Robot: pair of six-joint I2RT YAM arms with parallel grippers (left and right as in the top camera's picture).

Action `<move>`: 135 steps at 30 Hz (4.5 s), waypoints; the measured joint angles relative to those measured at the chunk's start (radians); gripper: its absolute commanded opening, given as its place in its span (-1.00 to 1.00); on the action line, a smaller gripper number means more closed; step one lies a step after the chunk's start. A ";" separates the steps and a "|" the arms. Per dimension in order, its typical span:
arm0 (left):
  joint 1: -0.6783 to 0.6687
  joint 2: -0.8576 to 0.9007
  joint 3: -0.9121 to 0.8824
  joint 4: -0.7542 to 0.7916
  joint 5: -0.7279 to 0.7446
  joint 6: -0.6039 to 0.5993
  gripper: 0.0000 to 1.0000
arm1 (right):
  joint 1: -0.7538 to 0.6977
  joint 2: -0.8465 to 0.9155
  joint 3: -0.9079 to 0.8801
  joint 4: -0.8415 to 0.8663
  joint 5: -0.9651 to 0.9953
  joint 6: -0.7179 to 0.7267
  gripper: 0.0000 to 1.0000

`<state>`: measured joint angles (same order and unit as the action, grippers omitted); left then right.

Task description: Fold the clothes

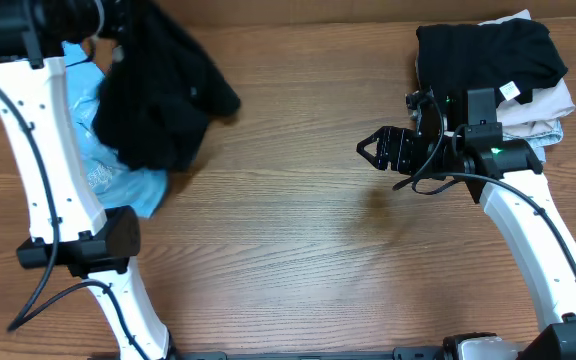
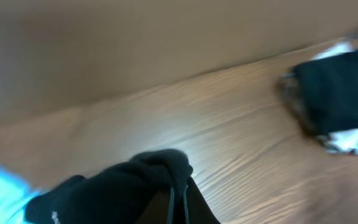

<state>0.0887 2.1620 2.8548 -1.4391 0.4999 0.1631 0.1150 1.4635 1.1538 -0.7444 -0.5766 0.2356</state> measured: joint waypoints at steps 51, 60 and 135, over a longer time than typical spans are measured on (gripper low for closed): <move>-0.024 -0.003 -1.092 0.302 -0.380 -0.217 0.79 | 0.000 0.000 0.000 -0.033 0.060 0.000 0.51; 0.061 -0.015 -1.281 0.426 -0.377 -0.251 0.87 | 0.000 0.000 0.000 -0.044 0.066 0.000 0.52; -0.848 0.252 -0.721 0.435 -0.445 0.212 0.61 | -0.396 0.054 0.013 -0.150 0.173 0.025 0.68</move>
<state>-0.7593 2.4138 2.1342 -1.0039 0.0551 0.3756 -0.2806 1.5177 1.1667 -0.8948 -0.4034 0.2607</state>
